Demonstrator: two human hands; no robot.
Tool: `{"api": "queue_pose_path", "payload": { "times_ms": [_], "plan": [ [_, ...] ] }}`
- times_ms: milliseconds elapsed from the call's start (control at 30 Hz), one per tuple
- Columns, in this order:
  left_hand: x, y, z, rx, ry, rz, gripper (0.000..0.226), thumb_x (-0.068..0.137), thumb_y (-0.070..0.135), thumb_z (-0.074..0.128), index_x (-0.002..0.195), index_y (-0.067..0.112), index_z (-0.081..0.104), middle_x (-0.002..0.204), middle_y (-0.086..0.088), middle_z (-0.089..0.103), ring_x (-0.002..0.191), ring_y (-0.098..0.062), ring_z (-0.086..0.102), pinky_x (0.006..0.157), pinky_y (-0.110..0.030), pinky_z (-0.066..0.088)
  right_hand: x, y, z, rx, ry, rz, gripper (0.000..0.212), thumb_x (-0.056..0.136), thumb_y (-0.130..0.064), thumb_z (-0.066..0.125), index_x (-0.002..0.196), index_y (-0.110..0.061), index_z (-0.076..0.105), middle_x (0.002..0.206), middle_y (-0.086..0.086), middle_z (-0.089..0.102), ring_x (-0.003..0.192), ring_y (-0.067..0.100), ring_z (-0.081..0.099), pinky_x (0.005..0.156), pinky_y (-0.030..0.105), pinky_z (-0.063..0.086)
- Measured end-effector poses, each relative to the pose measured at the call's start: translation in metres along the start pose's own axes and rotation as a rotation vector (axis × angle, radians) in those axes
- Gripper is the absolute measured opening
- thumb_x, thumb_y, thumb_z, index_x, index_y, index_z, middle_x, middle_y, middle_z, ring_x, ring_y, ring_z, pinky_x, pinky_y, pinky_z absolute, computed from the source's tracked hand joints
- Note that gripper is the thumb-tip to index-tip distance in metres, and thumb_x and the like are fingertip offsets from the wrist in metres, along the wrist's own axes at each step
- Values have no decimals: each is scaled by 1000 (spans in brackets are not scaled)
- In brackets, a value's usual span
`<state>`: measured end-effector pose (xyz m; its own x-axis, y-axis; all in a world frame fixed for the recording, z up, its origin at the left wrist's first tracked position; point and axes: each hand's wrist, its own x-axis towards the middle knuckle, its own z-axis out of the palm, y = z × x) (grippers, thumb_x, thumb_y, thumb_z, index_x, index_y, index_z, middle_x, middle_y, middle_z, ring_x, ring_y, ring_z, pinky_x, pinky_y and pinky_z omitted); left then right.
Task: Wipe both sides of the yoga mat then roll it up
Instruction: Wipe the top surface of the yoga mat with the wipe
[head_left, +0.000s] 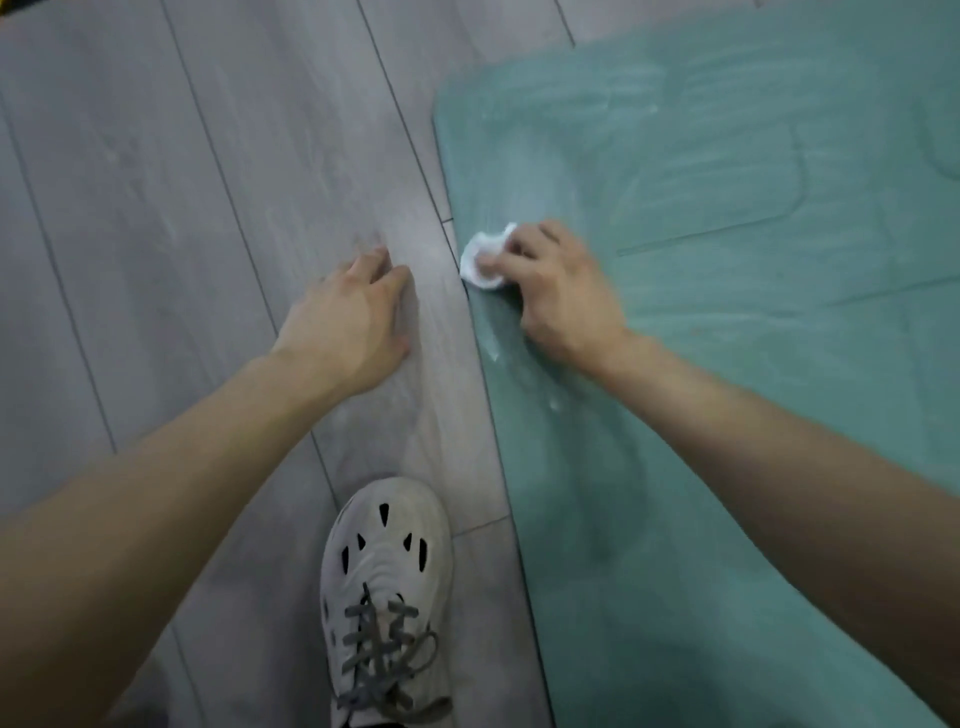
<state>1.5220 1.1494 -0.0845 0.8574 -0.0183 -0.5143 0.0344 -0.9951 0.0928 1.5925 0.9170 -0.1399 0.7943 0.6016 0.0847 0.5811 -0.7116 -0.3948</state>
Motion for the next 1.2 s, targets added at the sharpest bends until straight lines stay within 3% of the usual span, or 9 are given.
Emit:
{"api": "queue_pose_path", "payload": {
  "times_ms": [133,267,467,667,767,900,967,1067,1200],
  "plan": [
    [-15,7,4,-21,-4,-6,71,93,38,69,156,16,43,167,-14,31,143,-41,43,114,-56,43,-95,-18,-9,90,-113,-152,41,92,5,64,122,-19,77,102,7,64,90,32,55,76,43,48],
    [-26,22,11,-41,49,-26,66,93,35,68,152,14,48,160,-15,39,137,-39,48,109,-52,43,10,-6,-6,35,1,-17,32,94,-12,58,112,-24,82,98,10,62,96,35,58,72,43,52],
    [-53,22,20,3,114,-2,58,93,32,66,147,14,52,156,-12,45,138,-34,46,109,-48,40,107,-5,-4,-83,-45,99,45,93,-24,45,125,-30,77,119,11,61,121,35,55,92,43,49],
    [-75,35,26,6,133,-4,44,94,33,65,134,15,61,138,-8,58,124,-33,55,101,-53,50,-71,-35,6,97,45,6,36,93,-5,58,116,-21,81,105,9,65,101,35,58,83,42,54],
    [-85,52,30,-20,151,-2,42,102,28,53,143,17,57,146,-8,54,132,-33,50,102,-53,48,-195,-60,11,167,7,-6,44,88,9,61,116,-20,81,104,6,65,97,32,56,83,40,54],
    [-94,78,41,-45,10,116,50,105,18,43,155,21,46,158,-8,45,142,-33,45,111,-50,45,-284,-77,11,194,-61,15,57,78,14,60,116,-22,81,103,3,65,97,29,58,86,37,55],
    [-97,80,48,-68,-1,114,53,102,13,45,155,20,46,157,-10,46,141,-35,46,112,-51,43,-272,-77,8,211,-51,12,53,78,13,65,113,-23,83,100,4,64,93,29,58,82,38,54],
    [-98,68,51,-66,29,65,55,101,11,46,156,18,45,159,-11,45,143,-35,45,115,-52,42,-196,-66,6,219,23,63,34,90,-10,57,107,-20,85,95,10,64,92,35,60,80,35,49],
    [-95,44,49,-77,77,8,49,105,15,43,154,16,49,157,-11,48,141,-35,47,115,-53,42,-62,-47,9,135,44,185,36,92,-21,53,111,-21,84,101,17,64,102,39,62,85,35,46]
  ]
}}
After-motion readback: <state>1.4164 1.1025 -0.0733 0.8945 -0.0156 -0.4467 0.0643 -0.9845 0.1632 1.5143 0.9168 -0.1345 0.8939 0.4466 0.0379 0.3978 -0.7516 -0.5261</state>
